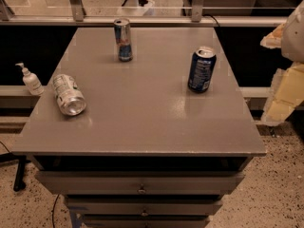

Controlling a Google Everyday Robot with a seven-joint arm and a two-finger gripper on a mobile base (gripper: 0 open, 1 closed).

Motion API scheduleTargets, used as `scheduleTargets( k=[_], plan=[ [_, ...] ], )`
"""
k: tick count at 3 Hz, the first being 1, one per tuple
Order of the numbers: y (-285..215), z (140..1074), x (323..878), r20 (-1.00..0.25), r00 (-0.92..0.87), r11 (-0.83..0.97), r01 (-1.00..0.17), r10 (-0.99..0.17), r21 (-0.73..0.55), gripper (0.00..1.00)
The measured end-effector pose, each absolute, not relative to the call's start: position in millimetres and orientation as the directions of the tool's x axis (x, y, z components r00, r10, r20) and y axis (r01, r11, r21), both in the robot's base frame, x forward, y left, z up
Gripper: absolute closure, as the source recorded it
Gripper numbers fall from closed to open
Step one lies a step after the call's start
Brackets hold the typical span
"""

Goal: Pick redbull can

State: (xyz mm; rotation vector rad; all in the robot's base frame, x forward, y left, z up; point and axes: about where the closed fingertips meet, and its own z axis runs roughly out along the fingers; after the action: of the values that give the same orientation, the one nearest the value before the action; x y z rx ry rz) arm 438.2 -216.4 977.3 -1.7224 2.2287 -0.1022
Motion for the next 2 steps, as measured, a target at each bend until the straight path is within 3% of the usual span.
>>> scheduleTargets(
  k=[1, 2],
  plan=[
    [-216.4, 977.3, 438.2, -0.208, -0.221, 0.27, -0.93, -0.953, -0.25, 0.0],
    [-167.2, 988.0, 477.1, -0.336, -0.158, 0.257, -0.926, -0.928, -0.275, 0.0]
  ],
)
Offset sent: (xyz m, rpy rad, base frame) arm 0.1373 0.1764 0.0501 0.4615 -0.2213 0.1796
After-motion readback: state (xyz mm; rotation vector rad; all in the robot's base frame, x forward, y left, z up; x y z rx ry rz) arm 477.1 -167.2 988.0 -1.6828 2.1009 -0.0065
